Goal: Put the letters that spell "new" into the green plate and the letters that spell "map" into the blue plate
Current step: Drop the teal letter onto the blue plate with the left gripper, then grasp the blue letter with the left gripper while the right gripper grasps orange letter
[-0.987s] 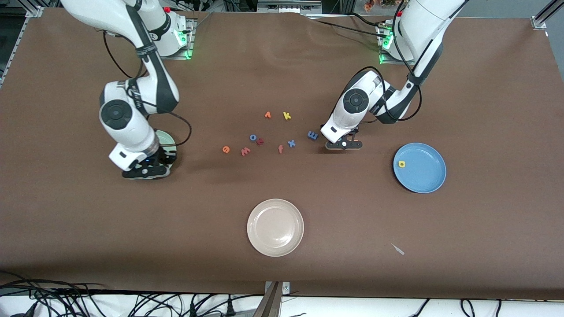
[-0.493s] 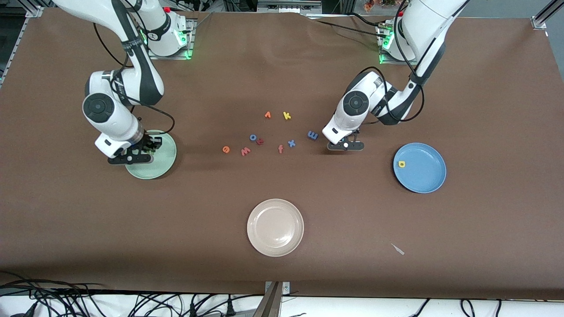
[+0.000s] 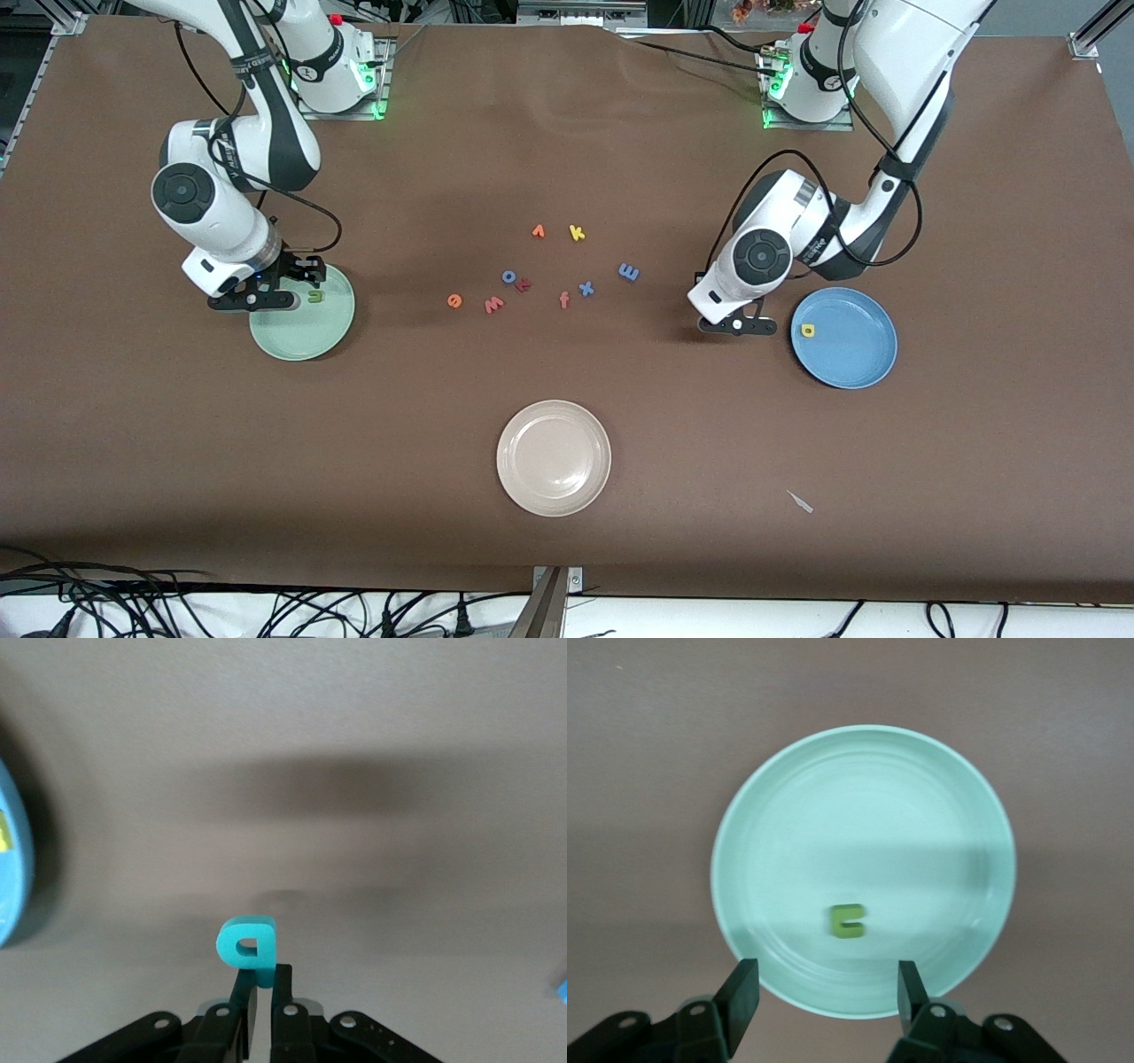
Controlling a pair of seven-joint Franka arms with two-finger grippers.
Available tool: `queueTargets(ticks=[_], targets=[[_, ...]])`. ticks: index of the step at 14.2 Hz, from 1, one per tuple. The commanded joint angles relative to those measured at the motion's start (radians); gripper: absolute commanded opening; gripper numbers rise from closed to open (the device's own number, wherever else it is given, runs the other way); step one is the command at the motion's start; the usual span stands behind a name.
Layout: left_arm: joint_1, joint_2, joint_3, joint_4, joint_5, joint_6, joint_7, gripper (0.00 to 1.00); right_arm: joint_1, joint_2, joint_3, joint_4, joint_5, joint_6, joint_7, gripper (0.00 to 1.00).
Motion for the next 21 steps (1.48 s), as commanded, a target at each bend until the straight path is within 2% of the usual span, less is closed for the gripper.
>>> queueTargets(ticks=[1, 3, 5, 7, 8, 9, 10, 12, 14, 17, 21], targets=[[0.093, -0.001, -0.007, 0.081, 0.020, -0.142, 0.181, 0.00, 0.011, -0.001, 0.093, -0.021, 0.005, 0.050, 0.169, 0.76], [0.180, 0.003, -0.005, 0.126, 0.026, -0.204, 0.359, 0.00, 0.011, 0.029, 0.169, -0.017, 0.005, 0.108, 0.299, 0.82], [0.266, 0.020, -0.002, 0.129, 0.037, -0.195, 0.519, 0.00, 0.020, 0.061, 0.239, 0.000, 0.003, 0.150, 0.417, 0.82], [0.300, 0.083, -0.001, 0.149, 0.128, -0.160, 0.604, 0.00, 0.055, 0.095, 0.254, 0.011, 0.003, 0.194, 0.514, 0.82], [0.300, 0.107, -0.001, 0.154, 0.185, -0.157, 0.605, 0.13, 0.081, 0.117, 0.256, 0.012, 0.003, 0.227, 0.563, 0.82], [0.300, 0.115, -0.001, 0.161, 0.205, -0.155, 0.607, 0.69, 0.104, 0.140, 0.256, 0.017, 0.003, 0.263, 0.611, 0.82], [0.300, 0.111, -0.001, 0.167, 0.206, -0.164, 0.604, 1.00, 0.124, 0.167, 0.256, 0.041, 0.003, 0.277, 0.657, 0.82], [0.294, 0.101, -0.007, 0.221, 0.190, -0.193, 0.599, 1.00, 0.133, 0.206, 0.256, 0.081, 0.002, 0.279, 0.691, 0.82], [0.279, 0.100, -0.017, 0.247, 0.088, -0.227, 0.503, 1.00, 0.135, 0.251, 0.256, 0.118, 0.002, 0.288, 0.694, 0.82], [0.276, 0.086, -0.126, 0.223, 0.031, -0.187, 0.223, 1.00, 0.135, 0.291, 0.253, 0.127, -0.007, 0.339, 0.702, 0.82], [0.276, 0.084, -0.252, 0.143, 0.031, -0.085, -0.072, 1.00, 0.144, 0.320, 0.253, 0.137, -0.007, 0.368, 0.736, 0.77]])
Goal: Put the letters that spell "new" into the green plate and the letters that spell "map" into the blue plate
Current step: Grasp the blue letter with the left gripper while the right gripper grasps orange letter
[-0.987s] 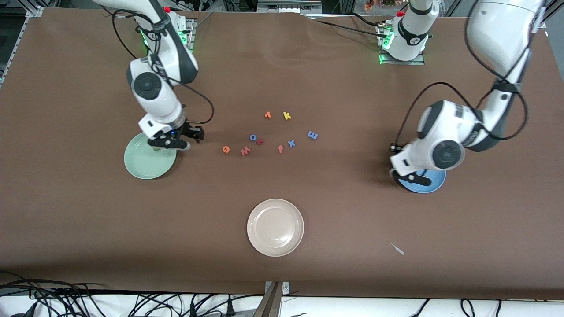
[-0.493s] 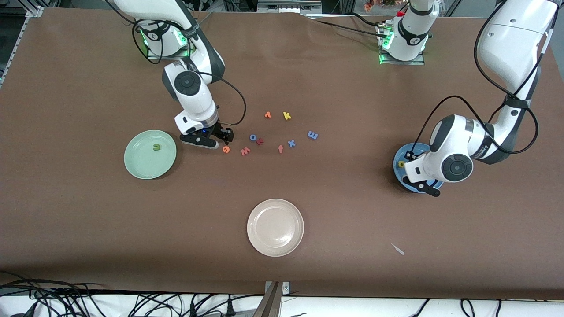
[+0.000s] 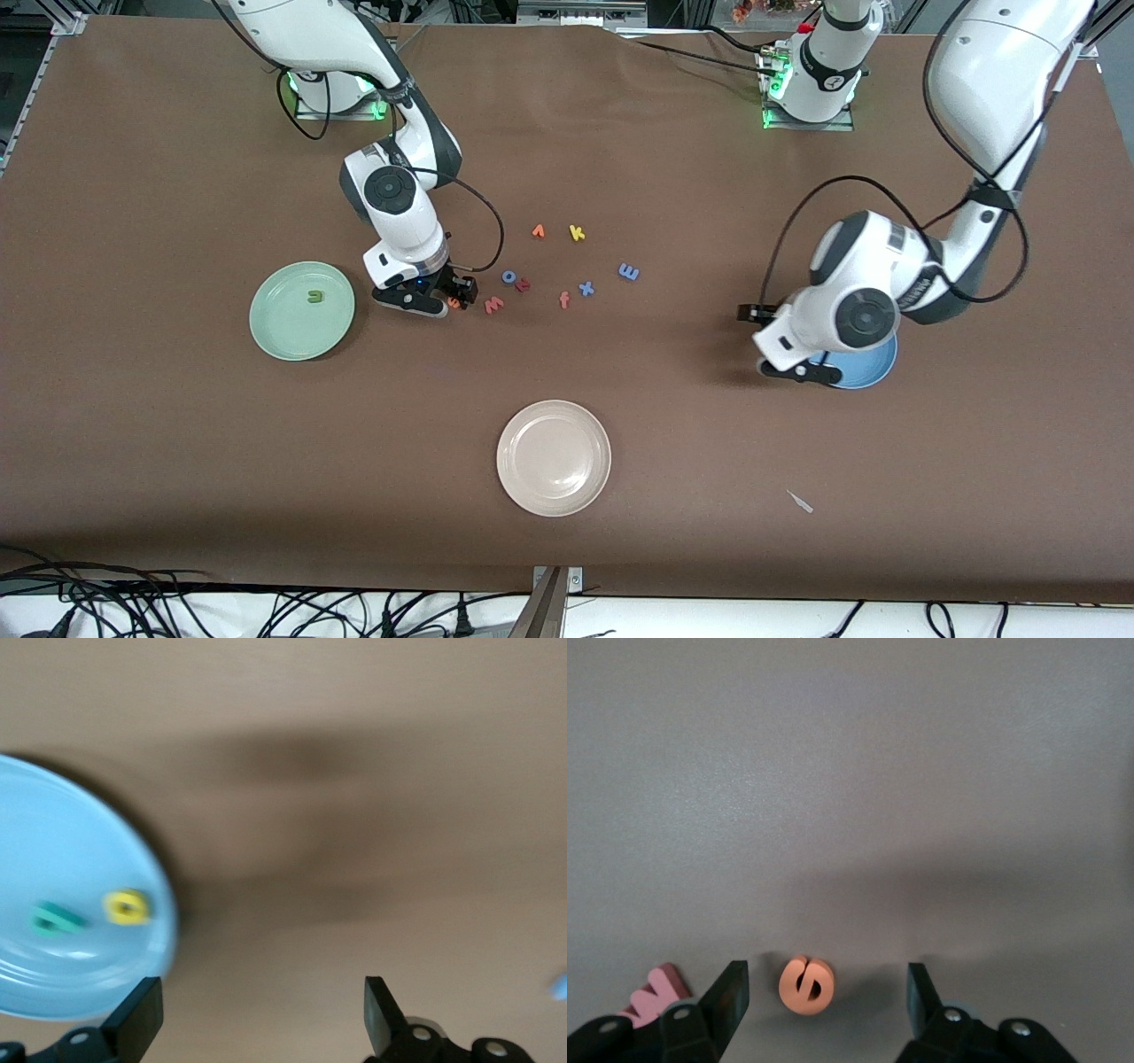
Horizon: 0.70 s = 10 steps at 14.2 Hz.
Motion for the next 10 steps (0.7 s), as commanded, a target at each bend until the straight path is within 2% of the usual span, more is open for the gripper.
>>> queueTargets(ticks=[1, 4, 6, 10], targets=[[0.007, -0.018, -0.071, -0.105, -0.013, 0.133, -0.208, 1.00, 0.015, 0.030, -0.004, 0.017, -0.007, 0.030, 0.036, 0.76], [-0.045, -0.018, -0.110, -0.226, 0.066, 0.322, -0.390, 1.00, 0.016, 0.033, -0.004, 0.016, -0.009, 0.030, 0.036, 0.58], [-0.119, -0.010, -0.110, -0.243, 0.128, 0.359, -0.512, 1.00, 0.018, 0.041, -0.004, 0.017, -0.007, 0.036, 0.036, 0.50], [-0.237, 0.022, -0.107, -0.248, 0.198, 0.407, -0.660, 1.00, 0.016, 0.042, -0.004, 0.017, -0.010, 0.041, 0.035, 0.19]])
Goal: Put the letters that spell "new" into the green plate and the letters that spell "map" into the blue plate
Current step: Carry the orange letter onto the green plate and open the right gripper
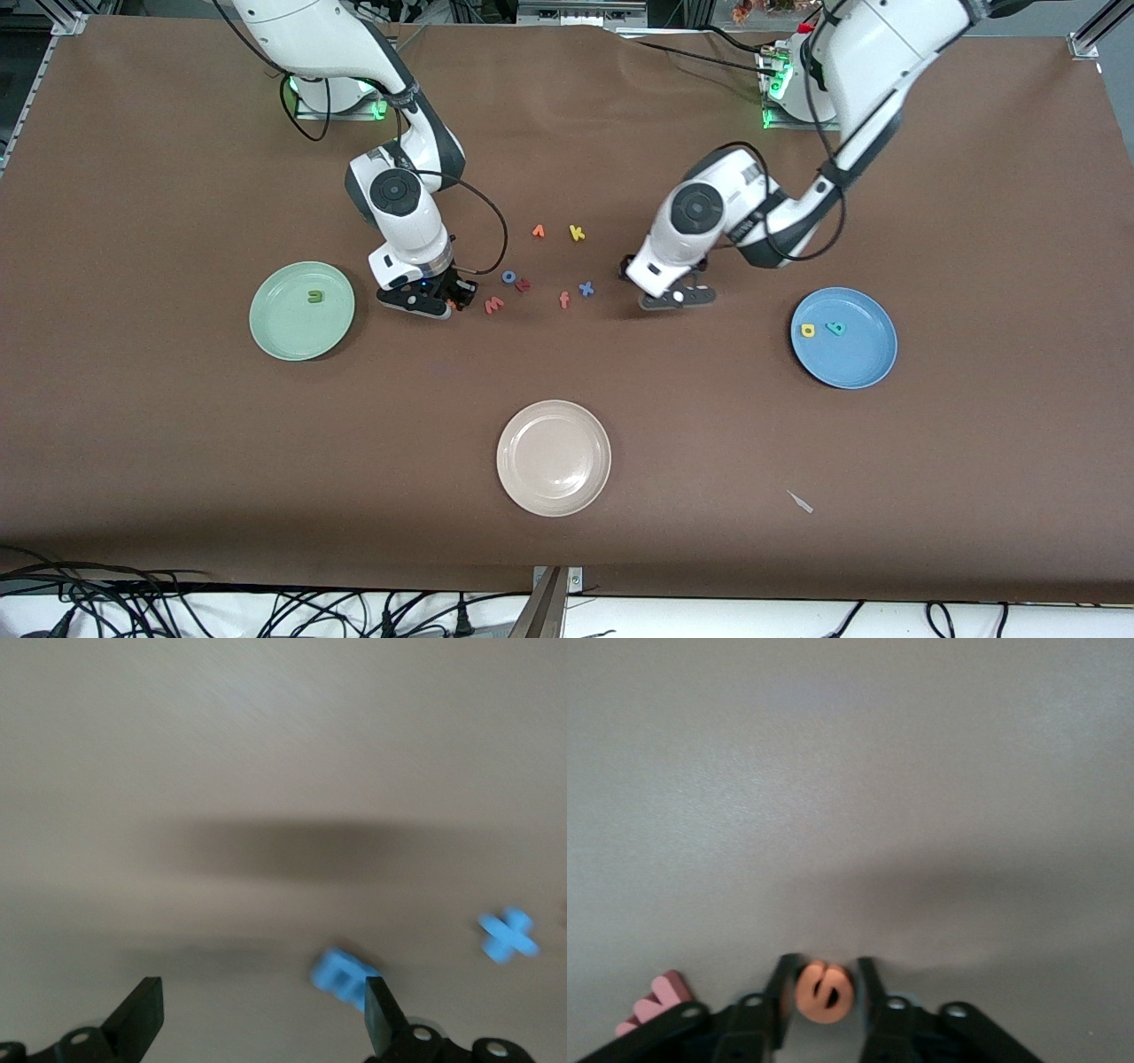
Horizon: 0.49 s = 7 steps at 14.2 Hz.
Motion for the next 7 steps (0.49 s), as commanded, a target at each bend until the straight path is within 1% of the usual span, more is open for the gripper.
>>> queueTargets(ticks=[1, 2, 4, 5, 6, 7], targets=[[-0.048, 0.028, 0.003, 0.000, 0.075, 0.035, -0.106, 1.00, 0.009, 0.030, -0.004, 0.011, -0.009, 0.016, 0.015, 0.13], [-0.066, 0.038, 0.009, 0.002, 0.110, 0.046, -0.126, 1.00, 0.009, 0.028, -0.004, 0.011, -0.011, 0.016, 0.009, 0.13], [-0.070, 0.066, 0.011, 0.010, 0.168, 0.055, -0.160, 1.00, 0.006, 0.014, -0.009, 0.011, -0.011, 0.007, -0.023, 0.13], [-0.070, 0.077, 0.012, 0.014, 0.179, 0.056, -0.166, 1.00, 0.005, -0.013, -0.029, 0.011, -0.012, -0.020, -0.059, 0.13], [-0.071, 0.080, 0.014, 0.014, 0.179, 0.060, -0.166, 1.00, 0.005, -0.047, -0.058, 0.015, -0.011, -0.092, -0.134, 0.13], [-0.071, 0.084, 0.020, 0.014, 0.179, 0.072, -0.166, 0.98, 0.003, -0.082, -0.090, 0.025, -0.012, -0.162, -0.221, 0.13]])
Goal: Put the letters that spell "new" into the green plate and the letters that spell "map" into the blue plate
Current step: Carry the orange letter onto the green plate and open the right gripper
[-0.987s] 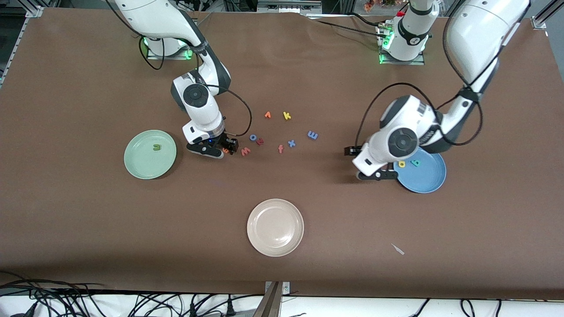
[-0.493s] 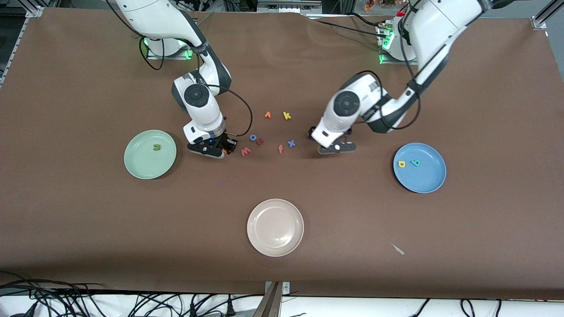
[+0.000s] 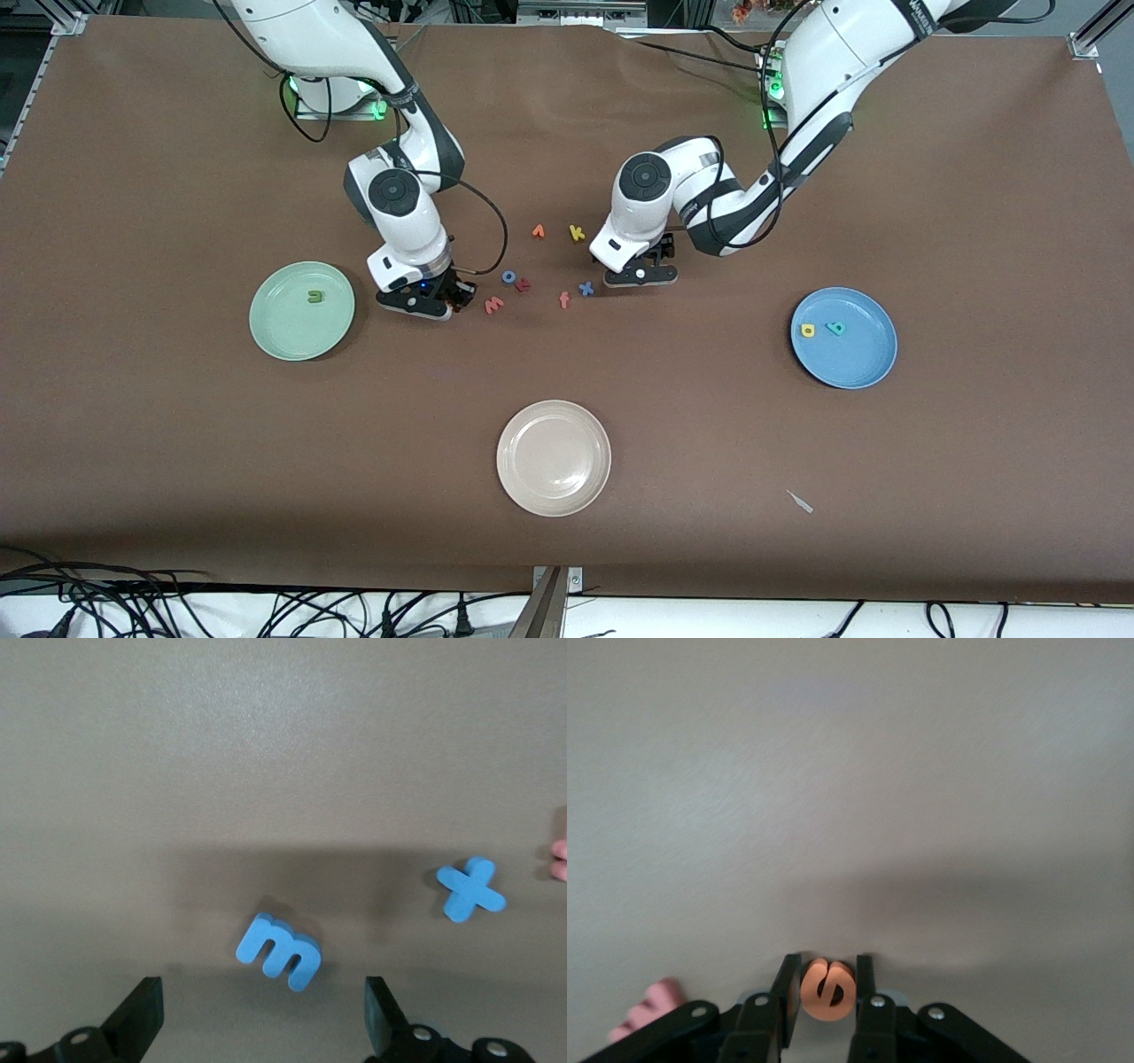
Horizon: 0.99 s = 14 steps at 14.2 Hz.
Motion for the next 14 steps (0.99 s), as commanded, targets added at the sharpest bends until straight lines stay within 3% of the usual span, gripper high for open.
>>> queueTargets(ticks=[1, 7, 11, 12, 13, 14], targets=[[0.001, 0.025, 0.006, 0.015, 0.040, 0.021, -0.023, 0.95, 0.001, -0.104, -0.092, 0.012, -0.009, -0.173, -0.206, 0.13], [0.001, 0.039, 0.014, 0.030, 0.041, 0.023, -0.022, 0.70, -0.004, -0.233, -0.327, -0.050, 0.007, -0.295, -0.679, 0.14], [-0.001, 0.042, 0.019, 0.030, 0.055, 0.023, -0.022, 0.42, -0.004, -0.279, -0.355, -0.141, 0.037, -0.253, -0.695, 0.26], [0.001, 0.045, 0.019, 0.030, 0.057, 0.023, -0.022, 0.36, -0.004, -0.279, -0.355, -0.152, 0.040, -0.249, -0.696, 0.37], [-0.001, 0.045, 0.020, 0.030, 0.057, 0.023, -0.022, 0.31, -0.004, -0.279, -0.355, -0.153, 0.041, -0.239, -0.695, 0.69], [-0.001, 0.047, 0.020, 0.030, 0.057, 0.023, -0.020, 0.27, -0.004, -0.279, -0.355, -0.154, 0.050, -0.239, -0.695, 0.81]])
